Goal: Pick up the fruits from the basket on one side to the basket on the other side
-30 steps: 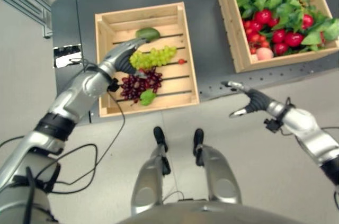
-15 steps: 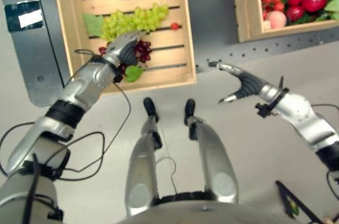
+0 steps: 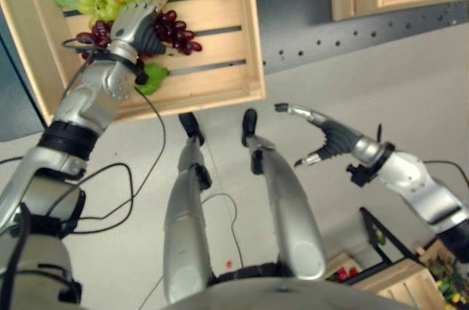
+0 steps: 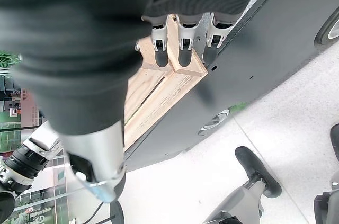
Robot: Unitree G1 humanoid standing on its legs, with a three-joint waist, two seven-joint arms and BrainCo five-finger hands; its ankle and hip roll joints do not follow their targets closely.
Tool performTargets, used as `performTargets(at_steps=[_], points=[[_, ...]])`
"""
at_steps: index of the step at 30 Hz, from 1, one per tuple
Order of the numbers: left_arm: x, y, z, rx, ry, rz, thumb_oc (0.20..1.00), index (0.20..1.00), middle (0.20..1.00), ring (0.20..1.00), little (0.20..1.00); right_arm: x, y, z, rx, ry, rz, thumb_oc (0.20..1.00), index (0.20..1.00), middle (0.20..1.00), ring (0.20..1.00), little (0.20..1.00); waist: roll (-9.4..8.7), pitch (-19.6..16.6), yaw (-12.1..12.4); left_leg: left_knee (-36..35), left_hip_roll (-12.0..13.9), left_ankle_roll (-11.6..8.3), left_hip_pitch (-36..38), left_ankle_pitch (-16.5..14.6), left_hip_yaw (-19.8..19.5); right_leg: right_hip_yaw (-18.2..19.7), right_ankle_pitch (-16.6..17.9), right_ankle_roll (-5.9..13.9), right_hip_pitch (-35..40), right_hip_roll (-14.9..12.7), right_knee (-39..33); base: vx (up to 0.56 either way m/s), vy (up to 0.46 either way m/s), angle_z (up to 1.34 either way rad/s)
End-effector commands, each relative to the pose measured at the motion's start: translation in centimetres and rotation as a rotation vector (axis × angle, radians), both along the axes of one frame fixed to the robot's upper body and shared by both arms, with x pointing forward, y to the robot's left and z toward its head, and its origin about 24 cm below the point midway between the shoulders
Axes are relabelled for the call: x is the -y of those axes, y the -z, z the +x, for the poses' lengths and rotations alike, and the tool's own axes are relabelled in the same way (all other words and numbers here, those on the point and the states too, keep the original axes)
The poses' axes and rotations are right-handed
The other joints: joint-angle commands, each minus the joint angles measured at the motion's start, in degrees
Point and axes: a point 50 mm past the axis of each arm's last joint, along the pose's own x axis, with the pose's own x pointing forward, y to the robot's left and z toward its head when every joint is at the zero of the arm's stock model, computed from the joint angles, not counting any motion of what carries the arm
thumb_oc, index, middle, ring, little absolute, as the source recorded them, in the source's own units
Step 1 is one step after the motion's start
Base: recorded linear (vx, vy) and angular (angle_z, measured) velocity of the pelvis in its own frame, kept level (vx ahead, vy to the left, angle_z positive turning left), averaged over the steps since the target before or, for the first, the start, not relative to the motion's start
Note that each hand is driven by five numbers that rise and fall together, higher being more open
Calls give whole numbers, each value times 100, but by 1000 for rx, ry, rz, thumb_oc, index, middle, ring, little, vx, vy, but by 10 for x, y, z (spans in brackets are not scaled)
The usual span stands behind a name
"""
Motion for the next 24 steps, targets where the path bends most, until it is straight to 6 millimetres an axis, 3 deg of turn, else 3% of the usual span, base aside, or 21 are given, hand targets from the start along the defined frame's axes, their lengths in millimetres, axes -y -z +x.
performTargets(at_steps=[1,7,14,16,17,18,24], points=[[-16,-18,2,66,-82,10,1000,1000,1000,1000,1000,-19,-4,-10,31,-103,81,1000,1000,1000,1000,1000,-332,-90,-58,912,-130,-116,189,-1364,45,78,810,874,262,172,-1212,30,-19,4],[-21,-36,5,82,-129,75,1000,1000,1000,1000,1000,-19,-5,-9,38,-100,84,1000,1000,1000,1000,1000,-315,-90,-46,873,-154,-99,155,-1351,-1,46,802,887,221,170,-1216,13,-3,3],[-25,-25,9,17,-172,152,1000,1000,1000,1000,1000,-14,-10,-9,75,-75,94,1000,1000,1000,1000,1000,-309,-90,-24,913,-162,-77,105,-1385,-27,37,750,872,158,159,-1163,0,0,0],[-28,-20,9,-15,-192,205,580,580,580,580,580,-13,-14,-10,88,-73,93,1000,1000,1000,1000,1000,-315,-90,-22,935,-152,-68,84,-1404,-20,50,743,870,126,159,-1148,0,0,0],[-29,-18,9,-25,-195,216,504,504,504,504,504,-12,-15,-11,94,-71,95,1000,1000,1000,1000,1000,-318,-90,-25,938,-146,-65,79,-1408,-26,53,747,872,122,157,-1155,0,0,0],[-29,-14,9,-42,-197,223,200,200,200,200,200,-11,-17,-11,102,-68,101,1000,1000,1000,1000,1000,-306,-90,-19,936,-140,-61,71,-1409,-28,64,742,870,104,155,-1148,0,0,0],[-35,-8,7,-66,-214,239,200,200,200,200,200,-7,-21,-11,121,-48,114,1000,1000,1000,1000,1000,-276,-90,4,977,-149,-48,27,-1415,-35,74,727,855,56,151,-1104,0,0,0]])
